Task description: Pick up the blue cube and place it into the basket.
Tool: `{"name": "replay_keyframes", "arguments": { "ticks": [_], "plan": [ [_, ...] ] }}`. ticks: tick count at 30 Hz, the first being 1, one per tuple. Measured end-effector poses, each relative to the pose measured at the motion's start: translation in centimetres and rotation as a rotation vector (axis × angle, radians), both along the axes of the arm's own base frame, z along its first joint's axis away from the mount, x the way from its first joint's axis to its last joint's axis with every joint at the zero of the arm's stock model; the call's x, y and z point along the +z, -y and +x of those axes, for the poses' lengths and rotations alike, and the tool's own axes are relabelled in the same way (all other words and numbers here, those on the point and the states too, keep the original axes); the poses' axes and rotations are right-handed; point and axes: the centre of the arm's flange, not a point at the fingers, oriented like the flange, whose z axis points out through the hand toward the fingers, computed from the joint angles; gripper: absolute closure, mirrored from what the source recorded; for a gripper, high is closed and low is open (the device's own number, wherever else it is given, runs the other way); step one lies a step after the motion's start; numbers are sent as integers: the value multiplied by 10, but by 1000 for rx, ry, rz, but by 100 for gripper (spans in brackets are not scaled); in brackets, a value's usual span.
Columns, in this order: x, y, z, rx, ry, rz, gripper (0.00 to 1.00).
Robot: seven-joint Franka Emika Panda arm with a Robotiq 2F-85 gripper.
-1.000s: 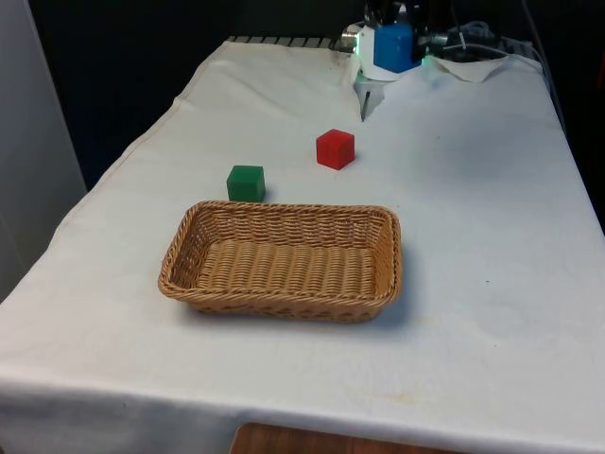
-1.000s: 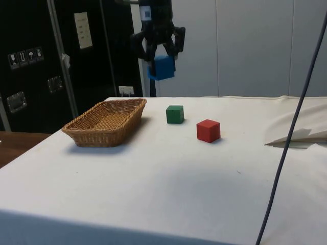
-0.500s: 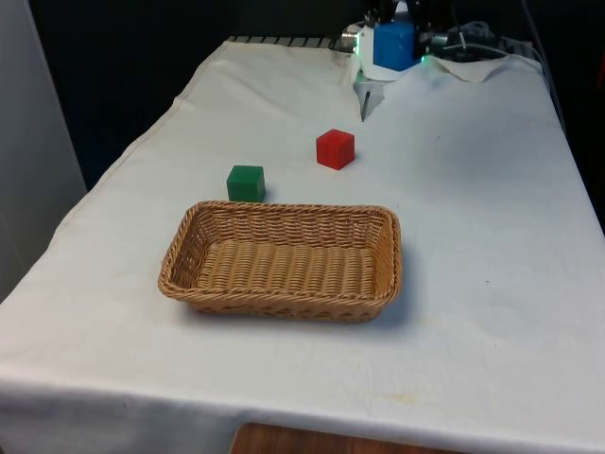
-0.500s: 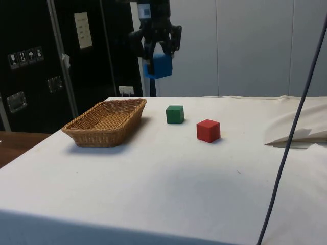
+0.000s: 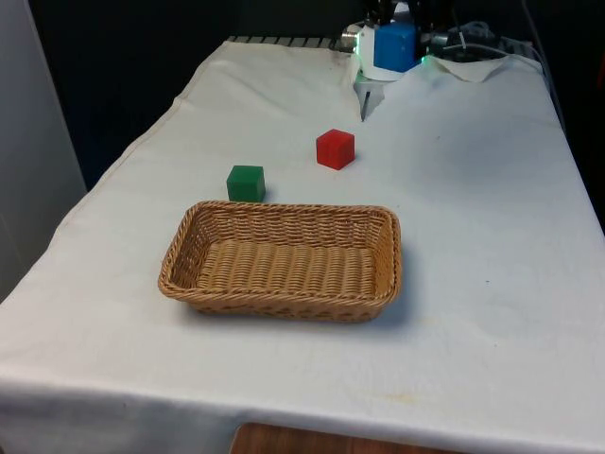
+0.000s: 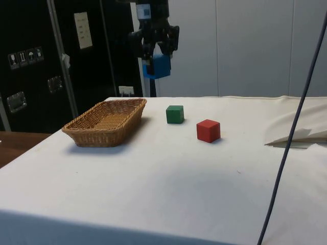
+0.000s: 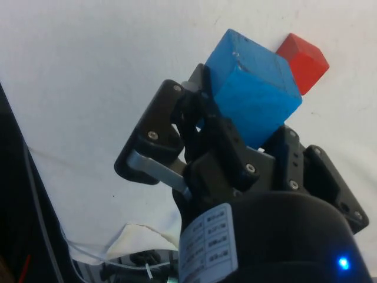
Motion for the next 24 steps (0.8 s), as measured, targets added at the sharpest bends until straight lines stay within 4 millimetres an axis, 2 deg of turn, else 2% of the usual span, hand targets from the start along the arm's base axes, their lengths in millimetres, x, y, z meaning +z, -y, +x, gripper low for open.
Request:
{"name": "replay_keyframes", "arguments": {
  "ticks": [9, 22, 24],
  "plan": [
    [-6, 4, 2, 4, -4, 4, 100],
    [-12, 25, 45, 21, -16, 3, 100],
    [-12, 25, 45, 21, -16, 3, 100]
  ]
}}
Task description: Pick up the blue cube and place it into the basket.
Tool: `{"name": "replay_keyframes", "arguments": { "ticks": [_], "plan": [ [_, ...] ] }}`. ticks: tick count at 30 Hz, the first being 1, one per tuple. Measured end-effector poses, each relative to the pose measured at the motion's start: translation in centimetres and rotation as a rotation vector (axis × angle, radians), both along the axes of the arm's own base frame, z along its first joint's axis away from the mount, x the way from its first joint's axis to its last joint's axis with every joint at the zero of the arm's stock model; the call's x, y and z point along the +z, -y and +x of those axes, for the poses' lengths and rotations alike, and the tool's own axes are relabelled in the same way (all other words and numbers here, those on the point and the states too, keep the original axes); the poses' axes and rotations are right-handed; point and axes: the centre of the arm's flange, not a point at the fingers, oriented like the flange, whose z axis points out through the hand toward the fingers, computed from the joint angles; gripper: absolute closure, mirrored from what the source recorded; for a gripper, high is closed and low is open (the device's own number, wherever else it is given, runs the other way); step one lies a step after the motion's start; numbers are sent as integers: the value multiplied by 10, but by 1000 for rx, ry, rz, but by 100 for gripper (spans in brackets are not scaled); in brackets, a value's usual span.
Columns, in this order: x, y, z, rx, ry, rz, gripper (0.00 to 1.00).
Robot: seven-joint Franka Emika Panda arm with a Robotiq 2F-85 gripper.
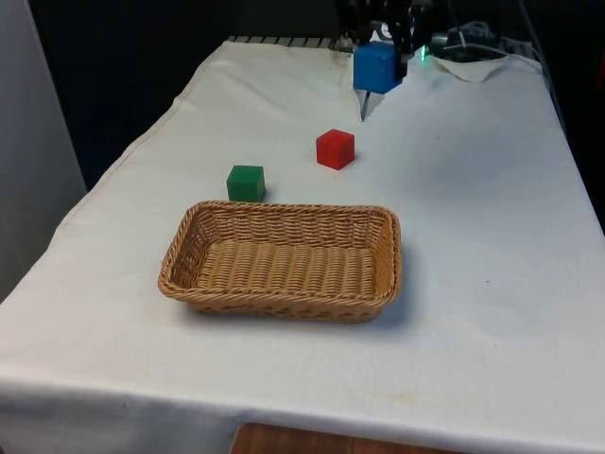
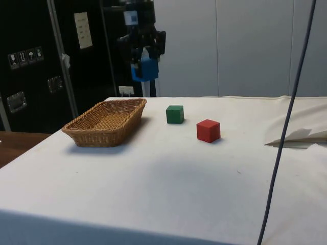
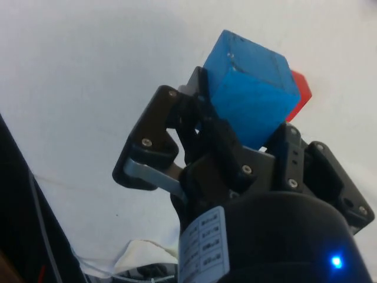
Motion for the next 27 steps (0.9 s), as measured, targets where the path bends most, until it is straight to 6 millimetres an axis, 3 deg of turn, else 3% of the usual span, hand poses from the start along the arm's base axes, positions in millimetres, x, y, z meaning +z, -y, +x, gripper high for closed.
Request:
{"name": "replay_keyframes", "arguments": {
  "ticks": [27],
  "plan": [
    [-21, 27, 88, 23, -27, -46, 100]
  ]
}}
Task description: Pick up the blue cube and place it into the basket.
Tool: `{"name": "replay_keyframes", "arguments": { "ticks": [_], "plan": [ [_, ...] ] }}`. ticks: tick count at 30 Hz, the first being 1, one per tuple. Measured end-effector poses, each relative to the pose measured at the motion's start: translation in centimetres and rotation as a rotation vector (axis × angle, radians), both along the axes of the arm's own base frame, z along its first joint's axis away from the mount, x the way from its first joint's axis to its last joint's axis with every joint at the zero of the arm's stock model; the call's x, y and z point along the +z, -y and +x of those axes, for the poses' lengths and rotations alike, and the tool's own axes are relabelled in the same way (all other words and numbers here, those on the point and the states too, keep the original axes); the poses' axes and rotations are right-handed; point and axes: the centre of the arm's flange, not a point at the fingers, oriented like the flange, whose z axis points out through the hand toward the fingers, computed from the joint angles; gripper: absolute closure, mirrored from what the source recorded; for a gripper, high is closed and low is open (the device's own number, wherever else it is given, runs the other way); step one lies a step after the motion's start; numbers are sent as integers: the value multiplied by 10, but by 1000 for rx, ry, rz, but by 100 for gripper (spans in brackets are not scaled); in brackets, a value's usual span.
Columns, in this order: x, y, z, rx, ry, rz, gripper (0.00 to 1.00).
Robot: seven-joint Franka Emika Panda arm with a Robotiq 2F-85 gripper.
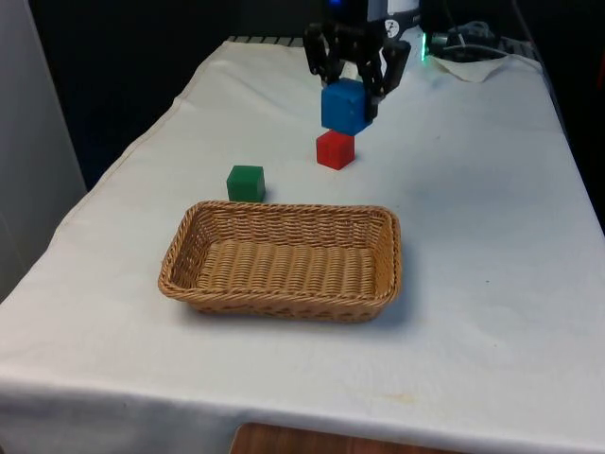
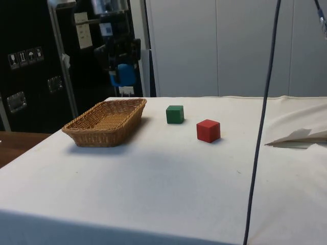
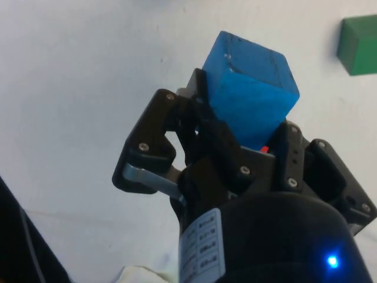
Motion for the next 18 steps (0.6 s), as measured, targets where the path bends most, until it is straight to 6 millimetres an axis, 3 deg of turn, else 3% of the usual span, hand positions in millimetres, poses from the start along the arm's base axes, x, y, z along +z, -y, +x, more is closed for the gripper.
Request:
{"name": "replay_keyframes", "arguments": {
  "ticks": [9, 18],
  "plan": [
    [-7, 3, 11, 8, 10, -8, 100],
    [-26, 8, 27, 14, 63, -16, 100]
  ]
}}
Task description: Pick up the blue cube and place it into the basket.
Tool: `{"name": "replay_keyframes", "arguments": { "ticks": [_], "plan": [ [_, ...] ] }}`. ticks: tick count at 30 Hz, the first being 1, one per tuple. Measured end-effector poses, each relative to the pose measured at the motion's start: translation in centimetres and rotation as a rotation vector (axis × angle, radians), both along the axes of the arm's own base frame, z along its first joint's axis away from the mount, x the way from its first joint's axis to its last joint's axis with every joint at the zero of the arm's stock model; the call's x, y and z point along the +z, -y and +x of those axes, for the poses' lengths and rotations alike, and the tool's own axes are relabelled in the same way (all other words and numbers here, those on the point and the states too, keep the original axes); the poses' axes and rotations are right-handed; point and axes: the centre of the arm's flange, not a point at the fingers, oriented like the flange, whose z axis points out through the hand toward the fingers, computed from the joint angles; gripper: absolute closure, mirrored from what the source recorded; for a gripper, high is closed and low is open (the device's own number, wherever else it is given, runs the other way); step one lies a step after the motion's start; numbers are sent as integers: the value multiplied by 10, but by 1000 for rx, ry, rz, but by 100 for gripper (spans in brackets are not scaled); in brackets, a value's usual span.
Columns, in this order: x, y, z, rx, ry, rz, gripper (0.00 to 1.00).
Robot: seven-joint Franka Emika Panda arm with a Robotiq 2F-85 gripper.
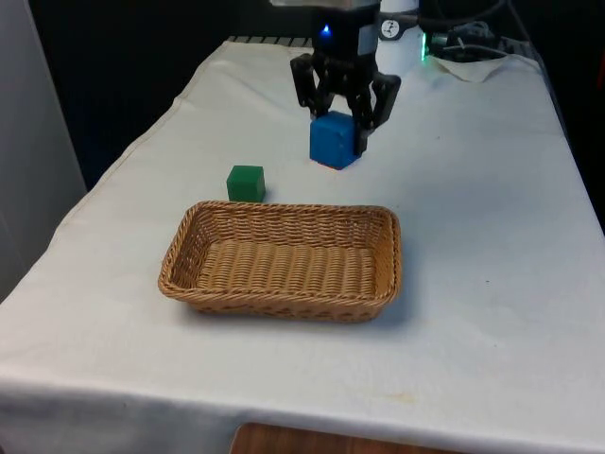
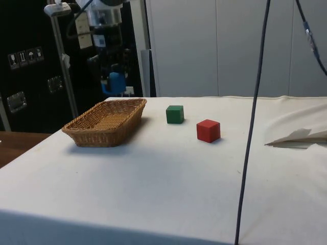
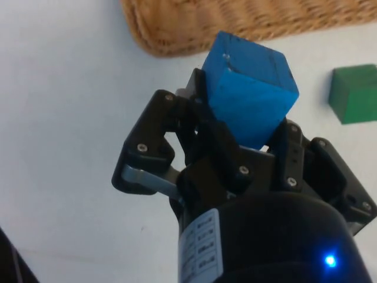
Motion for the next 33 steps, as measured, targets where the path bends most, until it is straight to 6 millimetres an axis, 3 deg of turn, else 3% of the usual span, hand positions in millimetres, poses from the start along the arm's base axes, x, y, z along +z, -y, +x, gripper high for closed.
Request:
{"name": "replay_keyframes", "arguments": {
  "ticks": [12, 33],
  "plan": [
    [-21, 21, 35, -5, 9, -14, 100],
    [-65, 51, 69, 15, 10, -2, 100]
  ]
}}
